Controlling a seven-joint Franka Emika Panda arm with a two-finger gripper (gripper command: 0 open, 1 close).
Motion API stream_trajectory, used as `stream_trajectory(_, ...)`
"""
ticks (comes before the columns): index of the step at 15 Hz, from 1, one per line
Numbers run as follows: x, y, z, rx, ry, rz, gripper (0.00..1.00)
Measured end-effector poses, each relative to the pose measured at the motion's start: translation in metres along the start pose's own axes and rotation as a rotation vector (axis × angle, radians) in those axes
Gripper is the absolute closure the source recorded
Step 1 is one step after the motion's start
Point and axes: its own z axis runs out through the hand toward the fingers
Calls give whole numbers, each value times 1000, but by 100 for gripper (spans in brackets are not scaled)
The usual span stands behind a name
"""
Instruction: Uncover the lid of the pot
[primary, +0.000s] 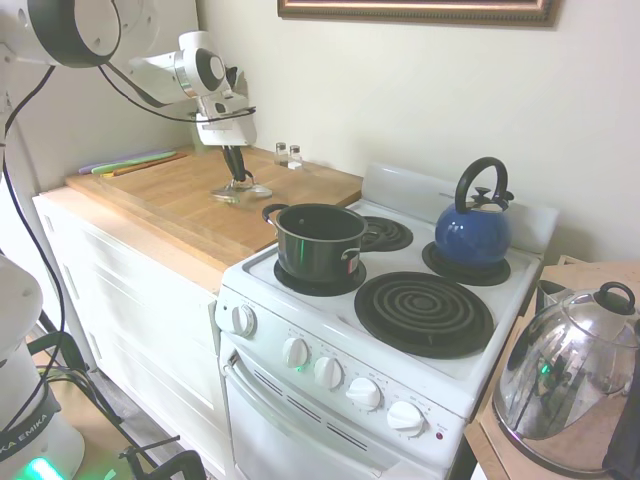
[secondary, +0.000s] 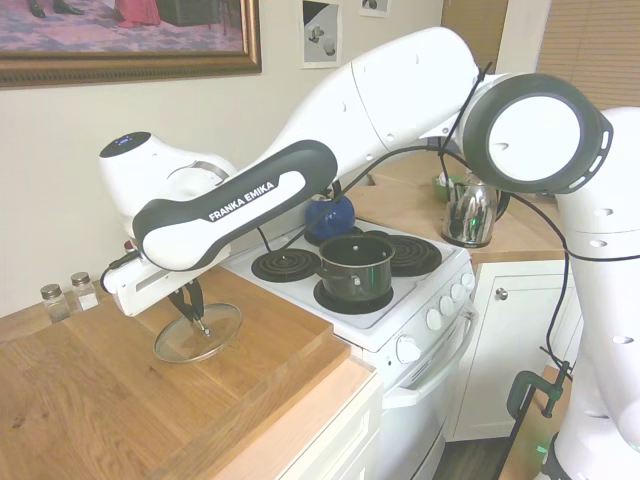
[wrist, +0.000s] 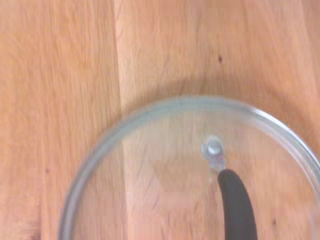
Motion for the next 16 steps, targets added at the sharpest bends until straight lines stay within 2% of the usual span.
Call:
stream_trajectory(3, 0, 0, 7, -10, -1, -5, 100)
stream_trajectory(4, 0, 0, 7, -11, -1, -9, 0)
stream_trajectory(9, -2, 0, 5, -15, -28, -42, 0)
stream_trajectory(16, 8, 4, -10, 9, -37, -41, 0)
